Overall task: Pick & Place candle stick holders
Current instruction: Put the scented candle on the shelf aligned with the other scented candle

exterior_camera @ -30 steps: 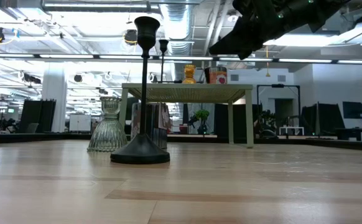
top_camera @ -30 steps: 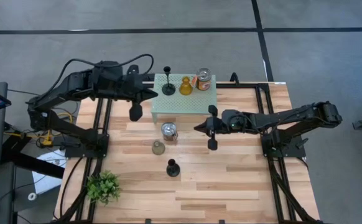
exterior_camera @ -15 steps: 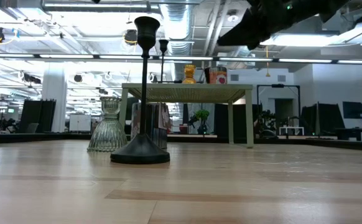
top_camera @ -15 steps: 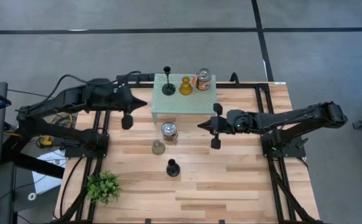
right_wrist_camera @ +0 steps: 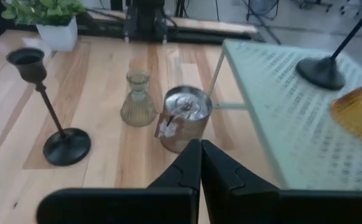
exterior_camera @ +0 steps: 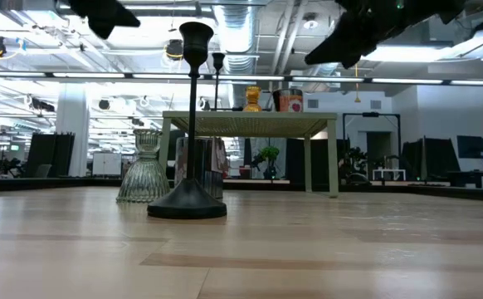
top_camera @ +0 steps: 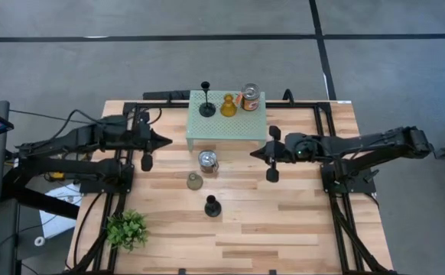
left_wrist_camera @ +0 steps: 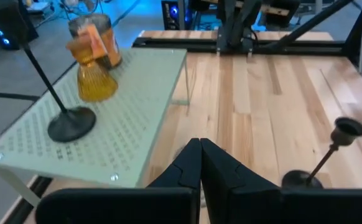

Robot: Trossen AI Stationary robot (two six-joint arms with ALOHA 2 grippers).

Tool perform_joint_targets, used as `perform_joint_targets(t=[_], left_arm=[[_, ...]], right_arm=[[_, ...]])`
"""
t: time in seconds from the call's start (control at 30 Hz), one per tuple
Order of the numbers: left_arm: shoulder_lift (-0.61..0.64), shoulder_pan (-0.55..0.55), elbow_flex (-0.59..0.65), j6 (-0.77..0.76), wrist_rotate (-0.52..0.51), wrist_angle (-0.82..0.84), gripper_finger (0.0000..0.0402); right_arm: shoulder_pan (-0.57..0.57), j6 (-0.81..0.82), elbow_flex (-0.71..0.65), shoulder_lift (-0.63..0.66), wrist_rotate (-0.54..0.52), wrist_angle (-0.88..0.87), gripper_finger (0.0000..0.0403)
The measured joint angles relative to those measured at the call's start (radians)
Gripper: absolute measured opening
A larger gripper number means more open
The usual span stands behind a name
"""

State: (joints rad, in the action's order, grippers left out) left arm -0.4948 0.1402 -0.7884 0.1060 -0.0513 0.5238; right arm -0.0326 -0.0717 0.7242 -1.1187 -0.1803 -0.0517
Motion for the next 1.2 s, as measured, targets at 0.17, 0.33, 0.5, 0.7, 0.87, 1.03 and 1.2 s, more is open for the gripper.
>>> perform_joint_targets(t=[0.17,0.33,0.5,0.7,0.87,1.03,1.2], left_arm=[[0.019,0.000,0.066,-0.013,0.000,-0.016,0.0005],[0.018,0.000,0.132,-0.014,0.001,-0.017,0.0006],[0.063,0.000,0.201,-0.003,0.113,-0.092,0.0004],[0.194,0.000,0.237,0.015,0.109,-0.123,0.0004],[0.343,0.000,0.292,0.017,0.108,-0.131,0.0004],[0.484,0.000,0.387,-0.023,0.108,-0.142,0.0004],[0.466,0.000,0.414,-0.040,0.108,-0.160,0.0004]], right_arm=[[0.000,0.025,0.000,-0.044,0.026,0.010,0.0000],[-0.006,0.010,0.000,-0.074,0.026,0.039,0.0000],[-0.013,-0.014,-0.001,-0.078,0.026,0.046,0.0000],[-0.013,-0.014,-0.001,-0.071,0.025,0.056,0.0000],[-0.013,-0.014,-0.001,-0.071,0.054,0.070,0.0000],[-0.013,-0.016,-0.001,-0.072,0.093,0.088,0.0000],[-0.013,-0.017,-0.001,-0.072,0.105,0.135,0.0000]])
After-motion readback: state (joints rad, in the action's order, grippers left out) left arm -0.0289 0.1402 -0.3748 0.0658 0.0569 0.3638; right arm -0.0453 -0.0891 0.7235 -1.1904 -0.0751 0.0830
